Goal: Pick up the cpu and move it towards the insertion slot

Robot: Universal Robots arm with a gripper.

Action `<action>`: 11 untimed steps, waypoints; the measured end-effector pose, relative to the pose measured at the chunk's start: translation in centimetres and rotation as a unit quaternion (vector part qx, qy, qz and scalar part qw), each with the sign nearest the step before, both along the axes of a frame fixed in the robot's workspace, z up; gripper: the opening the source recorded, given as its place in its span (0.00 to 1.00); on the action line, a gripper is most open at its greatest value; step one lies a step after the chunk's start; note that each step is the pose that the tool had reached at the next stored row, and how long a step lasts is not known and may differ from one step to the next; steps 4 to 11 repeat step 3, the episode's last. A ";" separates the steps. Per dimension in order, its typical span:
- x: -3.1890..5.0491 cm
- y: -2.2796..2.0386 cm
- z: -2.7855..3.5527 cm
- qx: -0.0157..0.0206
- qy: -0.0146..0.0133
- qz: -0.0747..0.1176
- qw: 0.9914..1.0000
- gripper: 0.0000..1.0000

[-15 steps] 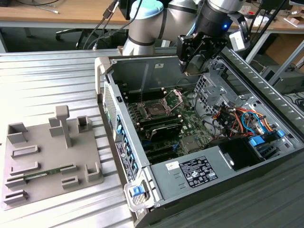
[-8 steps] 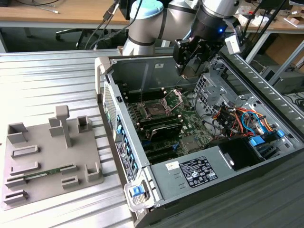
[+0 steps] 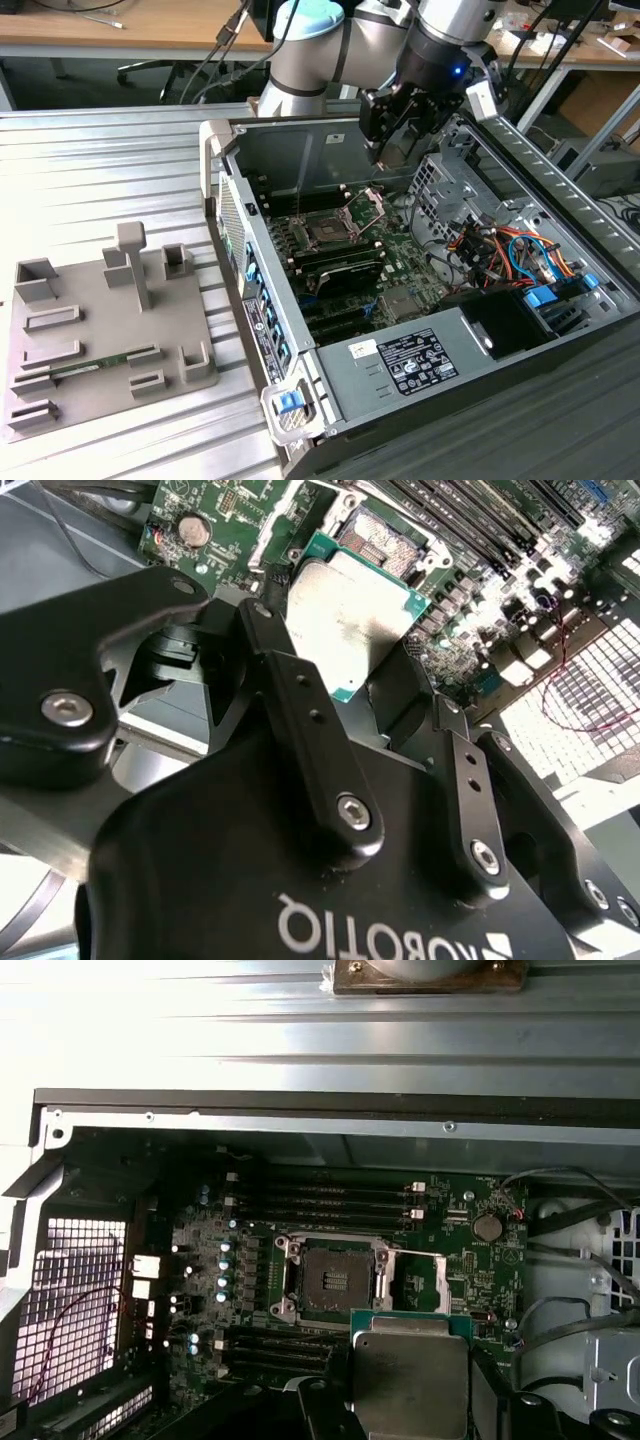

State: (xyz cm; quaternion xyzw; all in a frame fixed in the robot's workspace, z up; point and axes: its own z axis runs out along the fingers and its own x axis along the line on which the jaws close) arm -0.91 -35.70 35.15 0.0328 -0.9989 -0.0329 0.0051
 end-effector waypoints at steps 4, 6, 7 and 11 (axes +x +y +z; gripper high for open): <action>0.00 0.00 -0.01 0.000 0.000 0.000 1.000 0.55; 0.00 0.00 -0.01 0.000 0.000 0.000 1.000 0.55; 0.00 0.00 -0.01 0.000 0.000 0.000 1.000 0.55; 0.00 0.00 -0.01 0.000 0.000 0.000 1.000 0.55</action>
